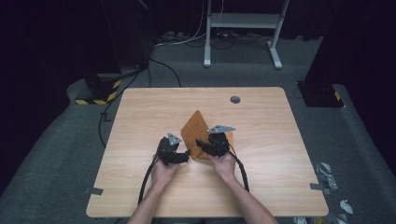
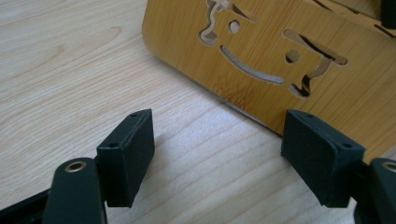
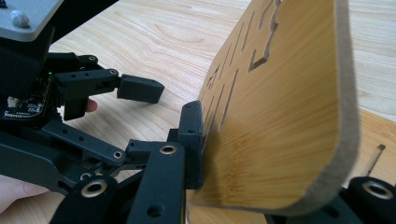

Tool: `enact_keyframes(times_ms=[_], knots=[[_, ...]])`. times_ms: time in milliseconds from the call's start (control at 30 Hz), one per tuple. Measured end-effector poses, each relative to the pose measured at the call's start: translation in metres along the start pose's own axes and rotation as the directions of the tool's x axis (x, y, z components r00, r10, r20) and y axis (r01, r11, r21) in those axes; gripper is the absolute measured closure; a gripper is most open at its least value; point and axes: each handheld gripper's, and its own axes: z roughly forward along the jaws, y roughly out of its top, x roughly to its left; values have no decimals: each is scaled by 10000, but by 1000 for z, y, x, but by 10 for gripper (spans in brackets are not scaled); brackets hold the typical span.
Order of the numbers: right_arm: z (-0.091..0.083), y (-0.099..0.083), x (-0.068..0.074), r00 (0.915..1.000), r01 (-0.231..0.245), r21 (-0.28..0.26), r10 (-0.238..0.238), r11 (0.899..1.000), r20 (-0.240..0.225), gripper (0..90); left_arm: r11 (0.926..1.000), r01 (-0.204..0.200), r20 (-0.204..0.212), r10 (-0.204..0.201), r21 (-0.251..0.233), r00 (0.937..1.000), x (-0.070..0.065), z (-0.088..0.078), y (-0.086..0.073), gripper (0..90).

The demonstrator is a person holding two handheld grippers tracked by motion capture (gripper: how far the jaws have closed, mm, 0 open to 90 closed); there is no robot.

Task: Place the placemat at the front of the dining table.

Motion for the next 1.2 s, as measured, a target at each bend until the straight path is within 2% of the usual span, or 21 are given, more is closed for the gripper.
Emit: enact_keyframes(times_ms=[167, 500, 633, 933, 1200], knots=[[1, 1, 2, 10000, 67, -73, -67, 10000, -48, 780, 10000, 48, -91, -48, 54, 9999, 6, -5, -4, 257], [1, 6, 10, 9983, 85, -171, -94, 9998, -573, 861, 9999, 114, -202, -114, 0, 9997, 12, -10, -9, 257], [2, 9, 15, 9978, 378, -60, -380, 9993, -550, 863, 9999, 126, -223, -127, -15, 9997, 12, -10, -9, 255], [-8, 15, 20, 9955, 799, -281, -812, 9964, -495, 863, 9998, 175, -335, -175, -6, 9993, 11, -9, -9, 237], [-18, 20, 19, 9948, 943, -353, -956, 9949, -347, 864, 9998, 207, -380, -207, 0, 9991, 11, -9, -9, 235]])
